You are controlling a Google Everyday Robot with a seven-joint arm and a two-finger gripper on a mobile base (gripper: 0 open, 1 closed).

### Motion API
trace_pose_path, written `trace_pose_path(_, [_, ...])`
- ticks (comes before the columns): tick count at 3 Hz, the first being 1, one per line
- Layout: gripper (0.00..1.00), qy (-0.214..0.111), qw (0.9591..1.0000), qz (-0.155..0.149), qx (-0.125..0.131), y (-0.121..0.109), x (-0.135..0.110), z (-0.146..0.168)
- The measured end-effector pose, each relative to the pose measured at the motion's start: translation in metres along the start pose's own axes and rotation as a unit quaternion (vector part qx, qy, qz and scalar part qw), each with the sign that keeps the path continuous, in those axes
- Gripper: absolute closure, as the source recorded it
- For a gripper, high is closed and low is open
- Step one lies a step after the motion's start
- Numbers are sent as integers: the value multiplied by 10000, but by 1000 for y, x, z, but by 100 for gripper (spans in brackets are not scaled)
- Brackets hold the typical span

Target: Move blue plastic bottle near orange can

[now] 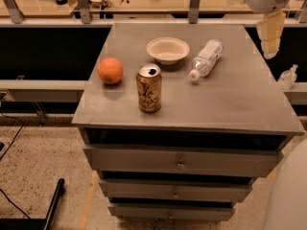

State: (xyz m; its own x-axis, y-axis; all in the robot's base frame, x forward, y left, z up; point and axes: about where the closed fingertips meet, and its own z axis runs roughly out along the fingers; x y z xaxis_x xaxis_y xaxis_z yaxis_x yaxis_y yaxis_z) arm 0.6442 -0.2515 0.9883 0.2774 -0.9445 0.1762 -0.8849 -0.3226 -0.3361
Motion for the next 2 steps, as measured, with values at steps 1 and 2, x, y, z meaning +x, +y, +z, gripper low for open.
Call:
trace_pose_path(1, [0,217,9985,-491,-130,-7,4,25])
trace_pose_path(2, [0,79,9922,-1190,-354,-10,13,63])
